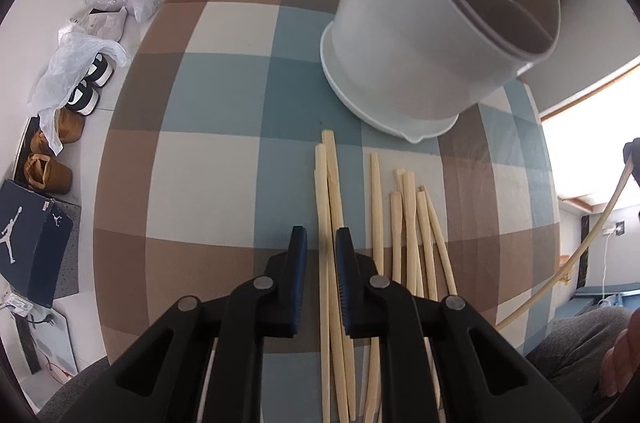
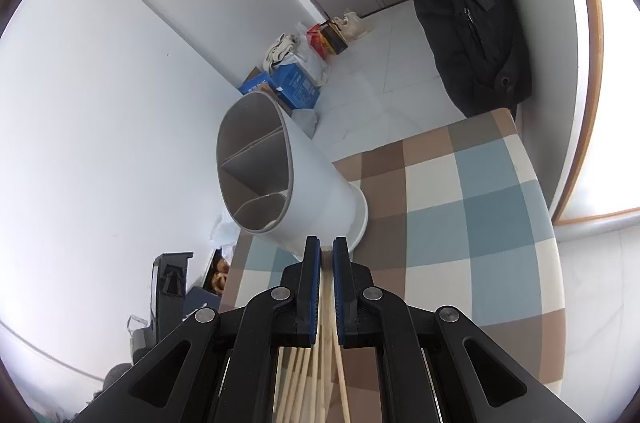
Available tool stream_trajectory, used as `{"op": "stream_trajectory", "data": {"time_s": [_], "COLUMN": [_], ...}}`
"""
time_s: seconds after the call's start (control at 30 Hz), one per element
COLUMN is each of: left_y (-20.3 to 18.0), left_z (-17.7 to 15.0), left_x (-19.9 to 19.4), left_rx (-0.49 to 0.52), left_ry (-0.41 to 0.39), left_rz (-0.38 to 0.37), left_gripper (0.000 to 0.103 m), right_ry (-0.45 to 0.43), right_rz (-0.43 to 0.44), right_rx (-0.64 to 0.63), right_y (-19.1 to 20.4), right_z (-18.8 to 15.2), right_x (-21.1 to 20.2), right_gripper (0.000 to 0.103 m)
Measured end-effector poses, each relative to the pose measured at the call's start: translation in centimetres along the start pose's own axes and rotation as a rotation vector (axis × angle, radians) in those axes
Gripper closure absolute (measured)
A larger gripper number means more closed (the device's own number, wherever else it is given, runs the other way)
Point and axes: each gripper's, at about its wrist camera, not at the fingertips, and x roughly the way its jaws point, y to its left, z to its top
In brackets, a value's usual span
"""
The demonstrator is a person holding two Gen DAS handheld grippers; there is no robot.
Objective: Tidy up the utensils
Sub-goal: 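Lower the left gripper to the pile and close on chopsticks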
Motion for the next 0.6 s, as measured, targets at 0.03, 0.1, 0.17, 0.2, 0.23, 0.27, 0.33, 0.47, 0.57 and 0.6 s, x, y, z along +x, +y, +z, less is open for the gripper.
{"op": "stream_trajectory", "data": {"time_s": [0.03,0.1,0.17,0.2,0.23,0.27,0.33,0.47,0.57,0.6], "left_y": [0.2,0.0,-0.4,-0.8,-1.2,-1.3,-1.3,-0.9,-0.8,-0.8], "left_z": [0.2,0.5,1.3,1.7,1.9,2.2,2.9,2.8,3.2,3.3], "left_x": [-0.2,-0.6,-0.6,-0.5,-0.2,0.2,1.1,2.2,2.4,2.5], "left_rx": [-0.015,-0.032,-0.028,-0.016,-0.003,0.005,0.011,0.007,0.000,-0.006], "left_ry": [-0.006,-0.027,-0.054,-0.056,-0.055,-0.050,-0.041,-0.016,-0.028,-0.033], "left_rz": [-0.017,-0.031,-0.030,-0.033,-0.020,-0.009,0.012,0.012,0.000,-0.003], "left_gripper": [0.093,0.093,0.093,0.093,0.093,0.093,0.092,0.092,0.092,0.092], "right_ry": [0.000,-0.002,-0.004,-0.005,-0.005,-0.006,-0.009,-0.013,-0.010,-0.009], "right_rz": [0.001,0.004,0.006,0.007,0.007,0.008,0.010,0.009,0.010,0.011], "right_rx": [0.000,0.002,0.006,0.007,0.008,0.008,0.009,0.012,0.014,0.015], "right_y": [0.0,0.0,-0.1,-0.1,-0.1,-0.1,-0.1,-0.2,-0.3,-0.3], "right_z": [0.0,0.0,0.0,0.0,0.0,0.0,0.0,0.1,0.1,0.1], "right_x": [0.0,0.0,-0.1,-0.2,-0.2,-0.2,-0.4,-0.5,-0.5,-0.4], "right_gripper": [0.097,0.097,0.097,0.097,0.097,0.097,0.097,0.097,0.097,0.097]}}
